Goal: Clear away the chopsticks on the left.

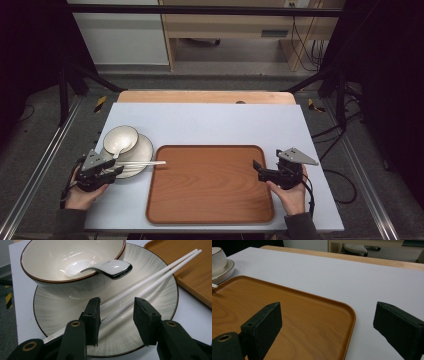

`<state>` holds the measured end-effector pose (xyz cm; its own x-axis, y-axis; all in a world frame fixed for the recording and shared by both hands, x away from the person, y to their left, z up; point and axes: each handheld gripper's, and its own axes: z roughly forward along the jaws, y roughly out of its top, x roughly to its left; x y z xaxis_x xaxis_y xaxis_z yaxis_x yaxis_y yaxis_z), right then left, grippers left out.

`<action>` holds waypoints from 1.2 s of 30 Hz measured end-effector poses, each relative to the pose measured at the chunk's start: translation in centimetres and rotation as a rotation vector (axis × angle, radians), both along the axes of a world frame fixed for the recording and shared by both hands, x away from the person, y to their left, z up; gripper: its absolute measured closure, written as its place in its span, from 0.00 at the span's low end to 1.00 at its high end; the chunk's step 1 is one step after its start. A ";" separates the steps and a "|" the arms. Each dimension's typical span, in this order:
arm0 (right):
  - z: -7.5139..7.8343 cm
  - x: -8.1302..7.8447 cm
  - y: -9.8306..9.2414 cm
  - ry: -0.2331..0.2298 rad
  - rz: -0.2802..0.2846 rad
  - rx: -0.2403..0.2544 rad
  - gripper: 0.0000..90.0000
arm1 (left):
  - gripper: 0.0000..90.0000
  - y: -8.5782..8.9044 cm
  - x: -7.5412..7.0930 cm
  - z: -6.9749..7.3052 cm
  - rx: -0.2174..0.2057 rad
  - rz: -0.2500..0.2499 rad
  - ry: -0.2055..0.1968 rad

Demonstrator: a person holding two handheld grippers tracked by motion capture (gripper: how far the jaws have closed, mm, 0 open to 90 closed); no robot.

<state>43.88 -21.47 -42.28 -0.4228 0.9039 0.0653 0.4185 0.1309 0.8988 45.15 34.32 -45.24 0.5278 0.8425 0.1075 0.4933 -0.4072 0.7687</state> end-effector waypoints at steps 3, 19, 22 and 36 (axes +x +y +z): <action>0.0 0.0 0.0 0.001 -0.001 0.005 0.09 | 0.70 -0.1 0.0 -0.1 -0.002 -0.016 0.012; 0.1 -0.1 -0.1 0.001 0.004 0.001 0.09 | 0.80 -1.0 -0.1 0.1 0.004 -0.048 0.032; 0.1 0.0 -0.1 -0.002 0.003 0.007 0.09 | 0.78 -1.1 0.0 0.0 -0.003 -0.049 0.037; 0.0 0.0 -0.1 0.006 0.005 0.008 0.09 | 0.89 -1.5 -0.1 0.2 -0.041 -0.050 0.074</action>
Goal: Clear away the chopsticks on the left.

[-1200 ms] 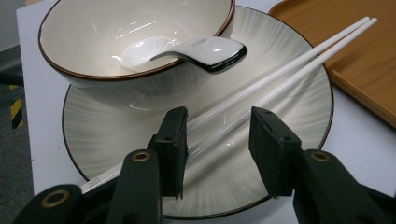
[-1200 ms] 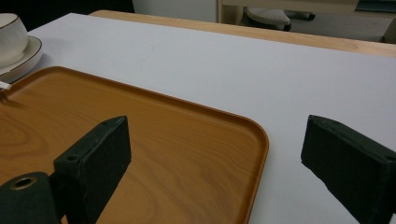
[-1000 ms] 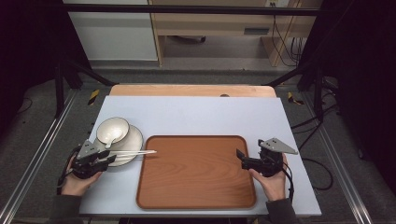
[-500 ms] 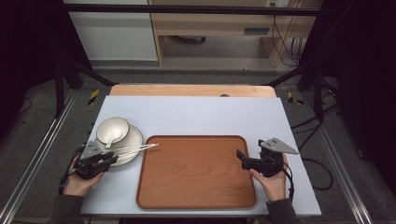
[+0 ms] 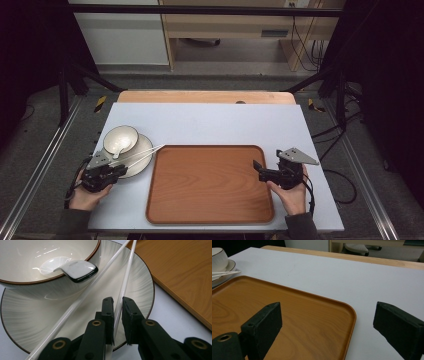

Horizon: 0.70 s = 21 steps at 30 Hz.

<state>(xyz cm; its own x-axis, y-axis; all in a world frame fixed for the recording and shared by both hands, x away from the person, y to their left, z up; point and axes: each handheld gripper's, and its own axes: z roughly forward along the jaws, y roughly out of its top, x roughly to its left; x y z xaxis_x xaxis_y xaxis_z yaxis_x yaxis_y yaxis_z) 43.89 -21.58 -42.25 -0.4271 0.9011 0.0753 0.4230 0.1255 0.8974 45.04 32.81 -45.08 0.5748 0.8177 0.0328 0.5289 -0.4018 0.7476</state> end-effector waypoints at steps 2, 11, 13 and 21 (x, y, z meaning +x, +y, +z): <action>0.0 0.0 0.0 -0.001 0.001 -0.003 0.09 | 0.90 -0.2 -0.1 0.0 -0.003 0.005 -0.001; 0.0 0.0 -0.1 0.001 0.001 0.001 0.09 | 0.93 -0.9 -0.2 0.0 0.003 0.021 -0.001; 0.0 0.0 -0.1 0.001 0.000 0.000 0.09 | 0.93 -1.1 -0.1 0.0 0.004 0.030 -0.005; 0.0 0.0 0.0 0.002 0.002 0.005 0.09 | 0.87 -1.5 0.8 0.1 -0.042 0.065 0.023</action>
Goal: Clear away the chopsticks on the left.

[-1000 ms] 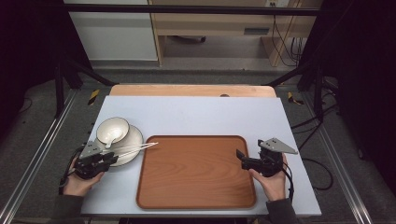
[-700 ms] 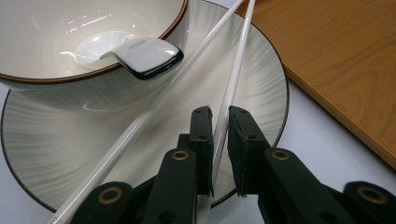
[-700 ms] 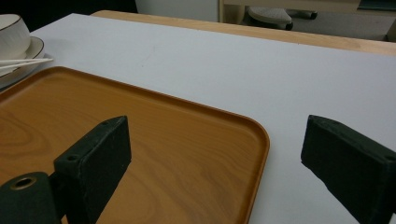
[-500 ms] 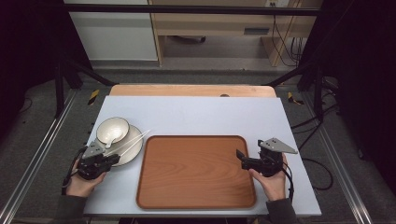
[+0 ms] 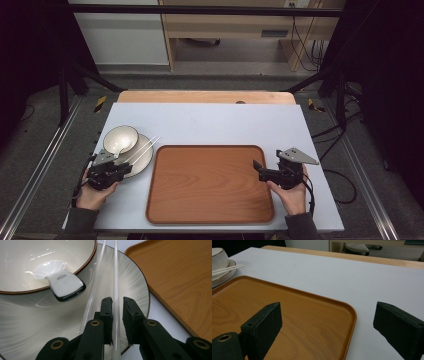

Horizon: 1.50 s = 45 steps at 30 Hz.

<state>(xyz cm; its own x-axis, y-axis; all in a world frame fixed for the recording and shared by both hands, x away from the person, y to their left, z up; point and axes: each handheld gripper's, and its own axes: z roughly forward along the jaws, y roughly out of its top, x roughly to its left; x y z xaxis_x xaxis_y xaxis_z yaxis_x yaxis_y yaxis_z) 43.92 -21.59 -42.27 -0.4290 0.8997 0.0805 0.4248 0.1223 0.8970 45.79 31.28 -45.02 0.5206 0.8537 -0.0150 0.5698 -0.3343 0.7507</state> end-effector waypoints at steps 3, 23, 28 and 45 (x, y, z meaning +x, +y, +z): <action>0.0 0.0 0.0 0.000 0.001 -0.003 0.09 | 0.87 -0.1 0.4 -0.2 -0.009 0.006 0.021; 0.3 -0.2 -0.3 -0.008 -0.002 0.002 0.08 | 0.94 -2.0 -1.3 1.4 -0.013 -0.001 -0.014; 0.5 -0.3 -0.5 -0.008 -0.007 0.009 0.07 | 0.94 -3.0 -2.3 2.4 -0.030 0.015 -0.044; 0.9 -0.5 -0.6 -0.025 -0.019 0.010 0.07 | 0.94 -6.9 -5.0 3.3 -0.109 0.168 -0.105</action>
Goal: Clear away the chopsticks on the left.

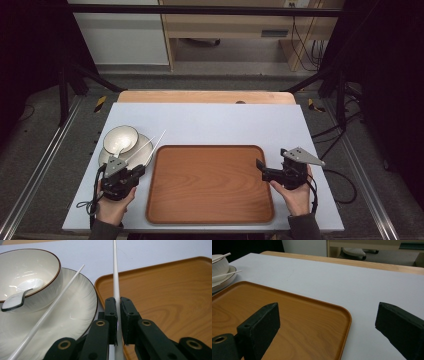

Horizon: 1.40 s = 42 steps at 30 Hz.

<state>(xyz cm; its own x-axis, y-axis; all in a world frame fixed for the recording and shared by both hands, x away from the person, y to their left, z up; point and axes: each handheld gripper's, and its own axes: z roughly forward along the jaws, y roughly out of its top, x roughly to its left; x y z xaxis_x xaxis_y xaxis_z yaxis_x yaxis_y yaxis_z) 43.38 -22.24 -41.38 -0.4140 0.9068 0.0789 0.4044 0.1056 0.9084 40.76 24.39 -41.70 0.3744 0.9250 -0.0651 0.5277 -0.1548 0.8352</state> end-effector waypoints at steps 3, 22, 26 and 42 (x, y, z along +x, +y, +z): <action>0.1 -0.1 0.0 -0.002 0.000 0.001 0.07 | 0.94 -0.6 -0.2 -0.1 -0.040 0.027 0.004; -0.3 0.1 0.5 0.016 0.020 -0.002 0.07 | 0.94 -3.8 -2.5 -3.7 -0.137 0.196 0.014; -0.5 0.2 0.6 0.022 0.024 -0.009 0.07 | 0.94 -4.2 -2.8 -4.6 -0.135 0.228 0.012; -0.6 0.3 0.6 0.028 0.026 -0.014 0.07 | 0.94 -5.3 -2.2 -6.5 -0.103 0.258 0.066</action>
